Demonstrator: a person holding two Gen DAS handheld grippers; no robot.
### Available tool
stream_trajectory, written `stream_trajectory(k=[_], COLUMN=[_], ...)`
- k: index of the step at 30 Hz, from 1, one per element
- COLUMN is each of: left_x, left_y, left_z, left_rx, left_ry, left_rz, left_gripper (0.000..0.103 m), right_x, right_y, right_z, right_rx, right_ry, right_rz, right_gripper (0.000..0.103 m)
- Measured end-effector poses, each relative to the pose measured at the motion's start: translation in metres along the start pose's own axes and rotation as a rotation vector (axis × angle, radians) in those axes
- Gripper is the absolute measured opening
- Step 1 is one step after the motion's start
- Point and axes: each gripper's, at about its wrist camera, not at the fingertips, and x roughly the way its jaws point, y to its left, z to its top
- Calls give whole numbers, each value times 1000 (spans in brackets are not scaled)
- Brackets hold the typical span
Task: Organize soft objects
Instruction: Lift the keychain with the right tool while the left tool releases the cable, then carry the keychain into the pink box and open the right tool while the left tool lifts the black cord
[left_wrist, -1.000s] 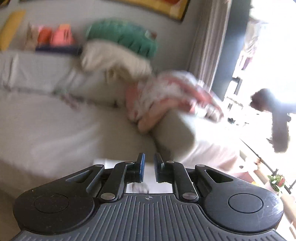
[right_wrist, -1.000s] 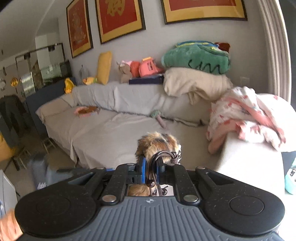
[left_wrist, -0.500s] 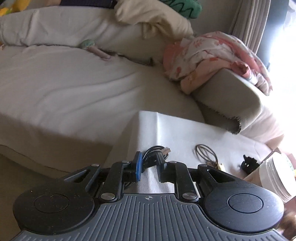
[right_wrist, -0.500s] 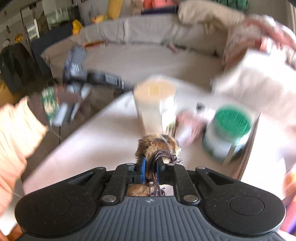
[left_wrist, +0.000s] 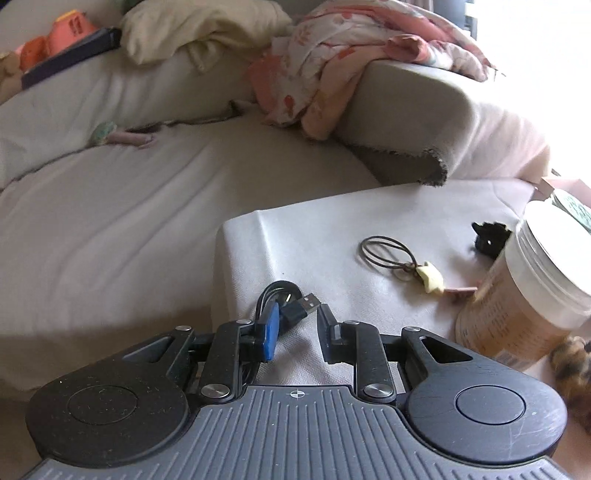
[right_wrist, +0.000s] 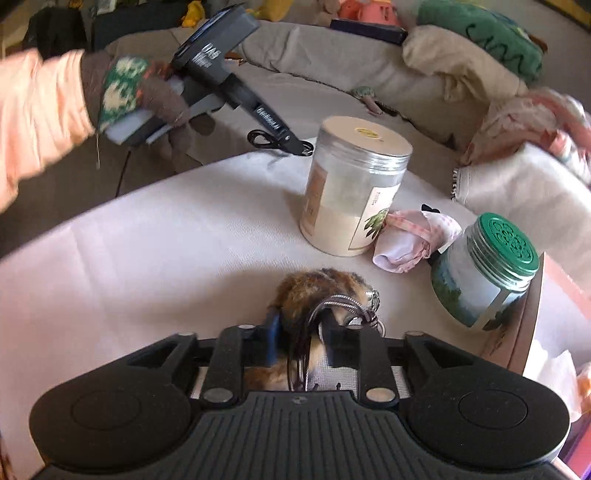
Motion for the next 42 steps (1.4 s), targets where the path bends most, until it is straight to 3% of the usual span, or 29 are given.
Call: stream_trajectory(k=[5, 10, 12, 14, 18, 22, 26, 30, 33, 36, 39, 41, 42], left_x=[0, 5, 6, 7, -2, -18, -8, -3, -8, -12, -12, -13, -12], left_y=[7, 3, -2, -8, 0, 18, 24, 17, -3, -20, -29, -34, -35], left_z=[0, 2, 3, 3, 3, 2, -1, -10, -13, -15, -18, -19, -19], left_rx=[-76, -79, -67, -54, -147, -221, -205, -146, -24, 23, -5, -63, -79], left_ry=[-18, -1, 3, 4, -2, -86, -13, 59, 66, 74, 66, 49, 44], left_rz=[14, 8, -8, -35, -173, -175, -134, -226, -192, -139, -84, -59, -47], left_gripper=[27, 31, 41, 44, 43, 43, 43, 44, 45, 45, 45, 43, 31], right_x=[2, 2, 2, 2, 3, 4, 6, 6, 6, 7, 3, -8, -14], right_y=[0, -6, -8, -9, -12, -16, -19, -19, -19, -19, -20, -21, -22], right_z=[-11, -15, -17, -18, -24, -28, -32, -37, -37, -36, -32, -28, -26], right_rx=[20, 76, 93, 106, 136, 176, 214, 222, 219, 217, 204, 200, 196], right_ry=[7, -10, -17, -24, -43, -59, -71, -93, -90, -85, -69, -107, -127], right_rz=[8, 10, 17, 16, 11, 17, 24, 25, 33, 36, 42, 22, 7], right_gripper=[42, 48, 48, 51, 57, 61, 64, 67, 70, 70, 70, 70, 70])
